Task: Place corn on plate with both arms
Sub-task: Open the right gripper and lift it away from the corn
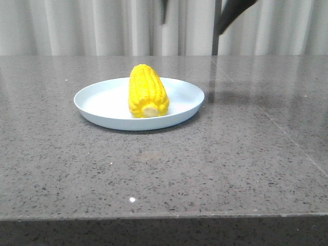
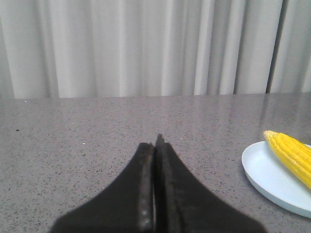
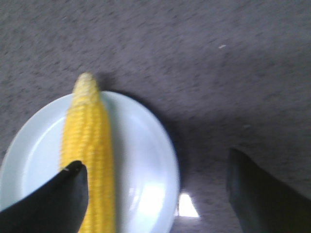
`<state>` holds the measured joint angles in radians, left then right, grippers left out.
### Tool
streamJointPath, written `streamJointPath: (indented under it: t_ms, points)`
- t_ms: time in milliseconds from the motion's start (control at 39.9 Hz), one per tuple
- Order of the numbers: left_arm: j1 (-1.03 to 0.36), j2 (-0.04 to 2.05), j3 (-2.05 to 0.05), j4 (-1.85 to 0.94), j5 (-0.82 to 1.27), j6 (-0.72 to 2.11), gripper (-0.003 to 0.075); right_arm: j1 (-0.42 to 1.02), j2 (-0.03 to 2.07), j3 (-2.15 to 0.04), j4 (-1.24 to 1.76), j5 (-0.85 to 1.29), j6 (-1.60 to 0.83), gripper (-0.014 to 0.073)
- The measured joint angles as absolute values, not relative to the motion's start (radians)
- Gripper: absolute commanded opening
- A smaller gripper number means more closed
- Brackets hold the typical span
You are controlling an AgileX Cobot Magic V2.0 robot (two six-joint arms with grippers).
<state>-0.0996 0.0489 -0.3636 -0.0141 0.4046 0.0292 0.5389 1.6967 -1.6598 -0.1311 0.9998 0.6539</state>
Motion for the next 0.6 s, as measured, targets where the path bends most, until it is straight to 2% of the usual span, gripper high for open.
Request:
streamJointPath:
  t_ms: [75,100,175,275,301,601]
  points:
    - [-0.1,0.049,-0.364,-0.014,0.405,0.029,-0.002,0.484,1.664,-1.66,-0.159,1.047,0.62,0.0364]
    - [-0.1,0.049,-0.364,-0.014,0.405,0.029,-0.002,0.469,1.655,-1.66,-0.166,1.065,0.61,0.0279]
    - [-0.1,0.049,-0.364,-0.014,0.405,0.029,-0.002,0.417,1.637,-1.66,-0.177,1.114,0.573,0.0117]
    - [-0.1,0.049,-0.364,-0.014,0.405,0.029,-0.002,0.362,1.626,-1.66,-0.179,1.182,0.538,-0.0053]
    - [-0.1,0.049,-0.364,-0.014,0.405,0.029,-0.002,0.348,1.627,-1.657,-0.179,1.191,0.533,-0.0072]
    - [-0.1,0.049,-0.364,-0.014,0.405,0.029,-0.002,0.233,1.516,-1.478,-0.176,1.177,0.438,-0.0062]
